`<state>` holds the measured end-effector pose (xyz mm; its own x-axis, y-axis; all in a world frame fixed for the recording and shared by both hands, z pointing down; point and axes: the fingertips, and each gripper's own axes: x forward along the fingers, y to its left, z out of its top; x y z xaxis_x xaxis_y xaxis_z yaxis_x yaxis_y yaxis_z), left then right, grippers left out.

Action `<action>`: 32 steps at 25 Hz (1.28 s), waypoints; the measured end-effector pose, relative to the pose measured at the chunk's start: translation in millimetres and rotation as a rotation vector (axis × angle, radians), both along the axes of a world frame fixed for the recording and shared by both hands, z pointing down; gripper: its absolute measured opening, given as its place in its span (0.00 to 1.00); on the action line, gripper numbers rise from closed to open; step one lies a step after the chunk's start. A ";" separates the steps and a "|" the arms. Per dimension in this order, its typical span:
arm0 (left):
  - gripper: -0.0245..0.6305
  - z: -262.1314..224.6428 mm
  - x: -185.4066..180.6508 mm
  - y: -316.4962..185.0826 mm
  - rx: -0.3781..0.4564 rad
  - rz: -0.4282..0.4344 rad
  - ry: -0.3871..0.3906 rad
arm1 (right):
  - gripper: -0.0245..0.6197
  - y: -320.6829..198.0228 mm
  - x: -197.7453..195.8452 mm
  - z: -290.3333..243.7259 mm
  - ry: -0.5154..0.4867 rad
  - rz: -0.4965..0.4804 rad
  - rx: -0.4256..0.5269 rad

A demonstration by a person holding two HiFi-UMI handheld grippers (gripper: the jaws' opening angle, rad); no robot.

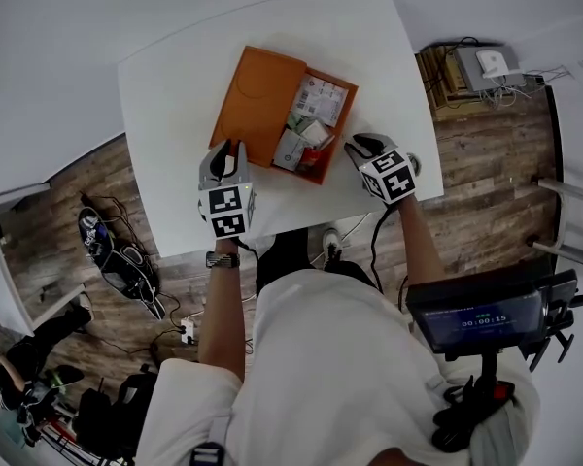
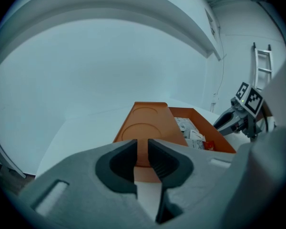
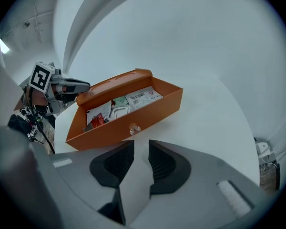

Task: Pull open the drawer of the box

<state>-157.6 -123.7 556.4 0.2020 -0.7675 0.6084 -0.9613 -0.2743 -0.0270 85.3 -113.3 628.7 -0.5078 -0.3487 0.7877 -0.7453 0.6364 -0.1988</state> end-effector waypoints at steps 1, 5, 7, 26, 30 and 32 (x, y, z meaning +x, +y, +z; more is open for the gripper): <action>0.15 -2.0 0.9 2.4 0.008 0.001 -0.003 | 0.19 1.9 5.3 -2.4 0.004 0.009 0.003; 0.15 -21.1 4.9 13.2 0.053 0.020 -0.039 | 0.19 8.4 19.8 -31.9 0.000 0.043 0.064; 0.15 -39.8 6.9 18.9 0.086 0.027 -0.054 | 0.18 9.9 22.1 -58.7 -0.010 0.058 0.124; 0.13 -206.3 46.6 136.3 0.396 -0.022 -0.086 | 0.04 82.4 42.0 -298.4 -0.148 0.124 0.597; 0.11 -234.3 58.6 165.1 0.447 -0.025 -0.091 | 0.04 108.3 46.2 -333.7 -0.182 0.129 0.662; 0.10 -247.7 62.7 175.7 0.473 -0.028 -0.087 | 0.04 119.7 46.6 -350.8 -0.195 0.127 0.693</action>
<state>-94.9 52.0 308.7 0.1413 -0.9685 0.2051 -0.9566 -0.1869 -0.2234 131.9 6.4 277.9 -0.5387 -0.7999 0.2646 -0.8139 0.5752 0.0818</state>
